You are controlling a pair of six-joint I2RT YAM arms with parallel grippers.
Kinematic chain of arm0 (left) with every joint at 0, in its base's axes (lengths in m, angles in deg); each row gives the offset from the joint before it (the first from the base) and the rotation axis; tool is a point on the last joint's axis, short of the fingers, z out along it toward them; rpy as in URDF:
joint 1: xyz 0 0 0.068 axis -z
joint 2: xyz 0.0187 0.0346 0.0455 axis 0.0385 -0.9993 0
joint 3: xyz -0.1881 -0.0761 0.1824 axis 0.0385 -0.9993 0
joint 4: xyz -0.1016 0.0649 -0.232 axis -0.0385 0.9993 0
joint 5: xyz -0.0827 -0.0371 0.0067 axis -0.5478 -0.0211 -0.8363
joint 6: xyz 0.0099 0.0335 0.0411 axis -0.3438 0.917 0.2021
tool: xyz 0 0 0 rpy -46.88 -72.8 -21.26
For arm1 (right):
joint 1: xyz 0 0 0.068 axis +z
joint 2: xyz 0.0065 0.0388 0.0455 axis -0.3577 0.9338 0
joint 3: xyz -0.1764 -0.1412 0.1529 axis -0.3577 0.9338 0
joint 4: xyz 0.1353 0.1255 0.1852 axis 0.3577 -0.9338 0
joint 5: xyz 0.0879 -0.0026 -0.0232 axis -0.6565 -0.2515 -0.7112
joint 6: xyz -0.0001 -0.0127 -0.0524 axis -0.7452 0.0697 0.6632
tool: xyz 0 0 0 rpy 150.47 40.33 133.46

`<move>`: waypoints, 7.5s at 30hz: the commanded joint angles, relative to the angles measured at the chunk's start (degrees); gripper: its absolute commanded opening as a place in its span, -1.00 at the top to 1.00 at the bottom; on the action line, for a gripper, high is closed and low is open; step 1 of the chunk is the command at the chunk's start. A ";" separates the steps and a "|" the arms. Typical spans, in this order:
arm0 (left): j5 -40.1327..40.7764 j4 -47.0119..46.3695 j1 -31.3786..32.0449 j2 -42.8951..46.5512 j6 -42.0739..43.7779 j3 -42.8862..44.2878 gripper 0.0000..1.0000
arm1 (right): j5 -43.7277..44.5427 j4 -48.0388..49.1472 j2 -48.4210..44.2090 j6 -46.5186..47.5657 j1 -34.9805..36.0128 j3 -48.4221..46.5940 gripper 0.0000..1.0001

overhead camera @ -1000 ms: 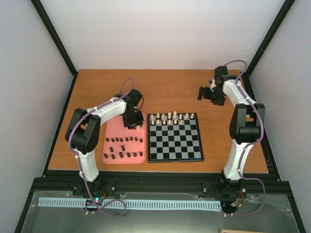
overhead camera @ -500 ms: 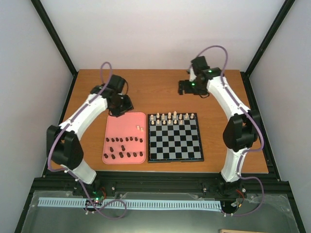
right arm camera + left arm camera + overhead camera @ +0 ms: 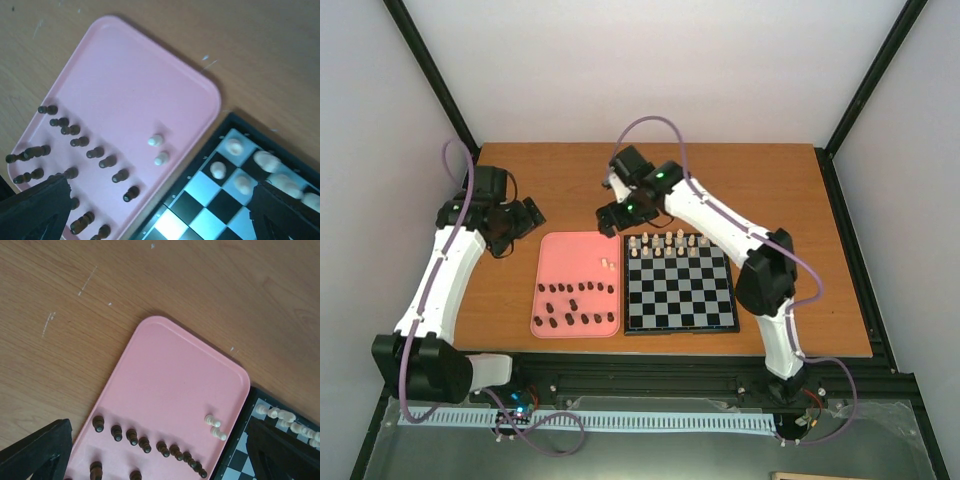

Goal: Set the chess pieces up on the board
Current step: Pick up the chess piece from the storage box, then place the chess piece on the chessboard, then pick up the chess piece from the storage box.

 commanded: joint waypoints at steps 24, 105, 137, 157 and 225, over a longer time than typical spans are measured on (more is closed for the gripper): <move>0.05 -0.14 -0.85 5.66 1.96 -2.49 -0.99 | 4.12 -6.52 21.11 1.41 8.59 -10.33 -0.06; -1.08 -1.26 -0.82 4.80 2.77 -6.47 -0.98 | 12.57 0.47 -14.97 -5.69 -16.57 34.01 0.94; -1.03 -1.48 -0.83 2.41 2.87 -4.95 -0.98 | 13.67 6.73 -6.92 -4.70 -19.12 35.35 0.94; -1.37 -1.60 -0.89 2.53 2.75 -4.87 -0.98 | 14.46 8.64 -6.02 -5.58 -19.12 36.99 0.68; -2.11 0.77 -0.87 7.13 3.10 -5.28 -0.99 | 1.17 -3.97 20.61 1.68 7.42 -6.11 0.12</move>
